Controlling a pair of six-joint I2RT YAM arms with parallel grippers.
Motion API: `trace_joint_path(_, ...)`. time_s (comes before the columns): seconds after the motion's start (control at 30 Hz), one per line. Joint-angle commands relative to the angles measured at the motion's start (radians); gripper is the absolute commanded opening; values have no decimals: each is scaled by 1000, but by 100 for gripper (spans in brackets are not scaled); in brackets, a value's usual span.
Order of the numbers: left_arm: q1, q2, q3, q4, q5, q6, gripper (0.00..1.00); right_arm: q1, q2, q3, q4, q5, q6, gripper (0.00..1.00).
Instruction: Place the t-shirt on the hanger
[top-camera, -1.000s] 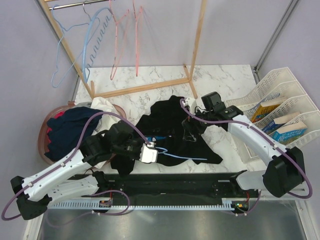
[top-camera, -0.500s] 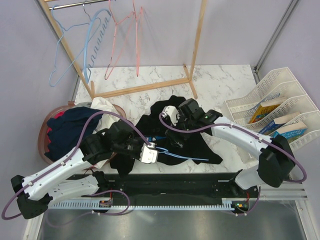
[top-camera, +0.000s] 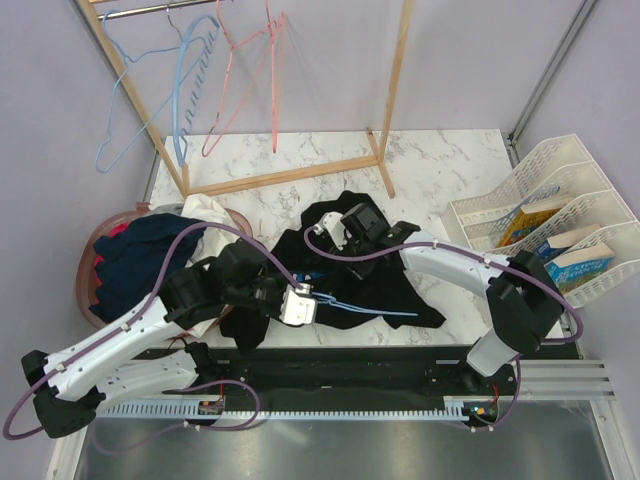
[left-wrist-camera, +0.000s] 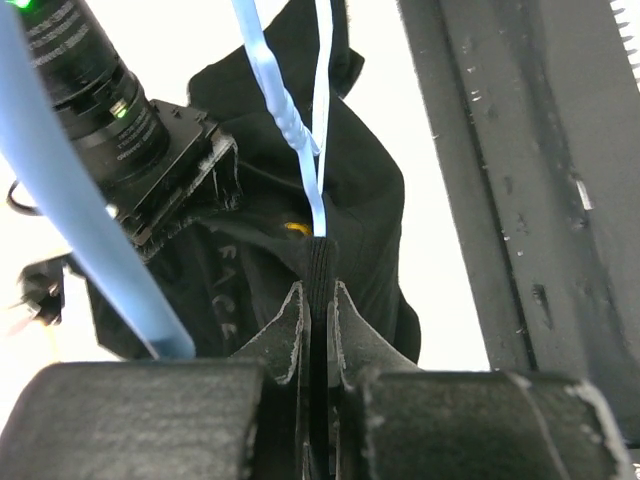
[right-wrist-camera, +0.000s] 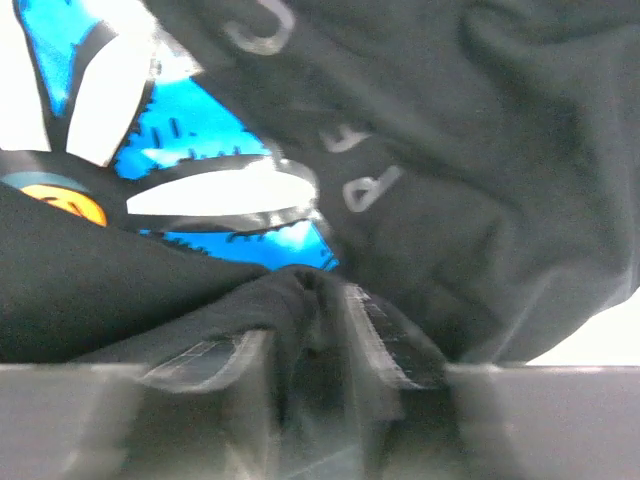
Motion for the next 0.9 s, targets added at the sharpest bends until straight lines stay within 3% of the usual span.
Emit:
trace_joint_path(0.0,6,-21,55,63,-107,-95,2,-60,-66,8,-5,71,7,11)
trace_joint_path(0.03,6,-25,55,67,-134,-124,2,-84,-79,2,-20,70,9,0)
trace_joint_path(0.17,12,-62,39,135,-327,-311,2,-245,-164,-26,-107,-38,-23,0)
trace_joint_path(0.43,118,-128,-8,271,-530,-394,2,-337,-246,-75,-170,-138,-37,0)
trace_joint_path(0.67,131,-137,-47,247,-627,-350,2,-446,-267,-63,-219,-229,-51,0)
trace_joint_path(0.87,154,-157,-55,236,-584,-368,2,-524,-260,-47,-247,-333,-62,0)
